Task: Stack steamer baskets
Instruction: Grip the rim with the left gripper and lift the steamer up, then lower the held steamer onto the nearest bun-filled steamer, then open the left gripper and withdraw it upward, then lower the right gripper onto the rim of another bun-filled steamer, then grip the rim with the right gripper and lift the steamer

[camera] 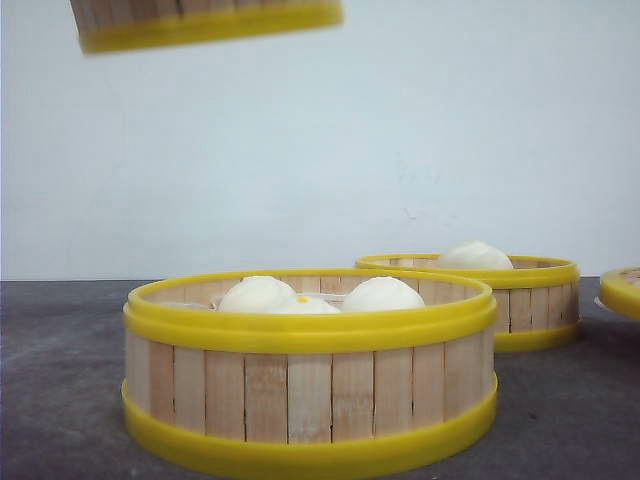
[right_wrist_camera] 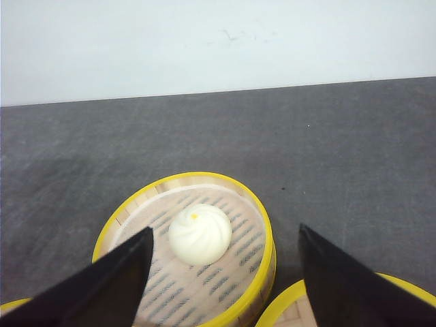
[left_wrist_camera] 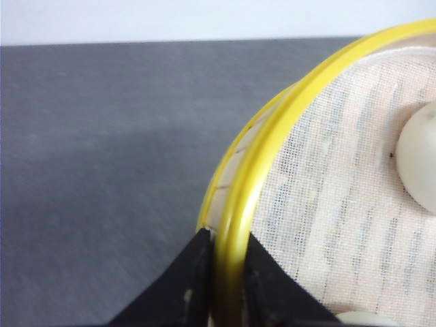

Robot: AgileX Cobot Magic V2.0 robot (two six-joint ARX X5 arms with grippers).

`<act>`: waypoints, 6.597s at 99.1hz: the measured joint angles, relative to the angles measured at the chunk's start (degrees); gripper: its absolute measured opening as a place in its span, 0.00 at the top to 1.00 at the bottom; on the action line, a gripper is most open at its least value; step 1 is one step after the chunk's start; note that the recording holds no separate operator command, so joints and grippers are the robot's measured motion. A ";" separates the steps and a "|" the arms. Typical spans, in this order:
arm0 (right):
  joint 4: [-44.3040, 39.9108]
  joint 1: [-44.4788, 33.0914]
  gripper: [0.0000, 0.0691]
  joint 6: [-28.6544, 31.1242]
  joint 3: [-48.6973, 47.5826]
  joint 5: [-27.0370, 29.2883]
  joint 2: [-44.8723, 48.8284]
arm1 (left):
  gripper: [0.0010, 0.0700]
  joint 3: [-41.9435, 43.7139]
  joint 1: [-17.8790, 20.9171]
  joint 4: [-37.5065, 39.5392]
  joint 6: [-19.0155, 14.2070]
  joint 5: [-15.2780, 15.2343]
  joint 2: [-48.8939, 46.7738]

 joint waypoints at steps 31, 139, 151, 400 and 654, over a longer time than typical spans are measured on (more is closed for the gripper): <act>0.02 0.00 0.39 0.00 0.00 0.00 0.00 | 0.97 -8.81 -9.66 -0.04 0.22 -0.83 -1.14; 0.02 1.03 0.39 0.00 0.00 0.00 0.00 | 0.97 -25.75 -14.16 13.73 -0.94 -3.41 7.91; 0.00 1.03 0.39 0.00 0.00 0.00 0.00 | 0.97 -25.75 -14.16 13.62 -0.96 -3.02 8.94; -0.87 0.55 0.39 -1.53 9.35 0.00 22.95 | 0.67 -26.97 -16.13 14.21 -3.69 -7.17 -32.87; -26.21 9.64 0.96 -6.21 36.96 -6.03 28.57 | 0.67 -37.57 -16.13 1.49 -10.19 -9.27 -56.13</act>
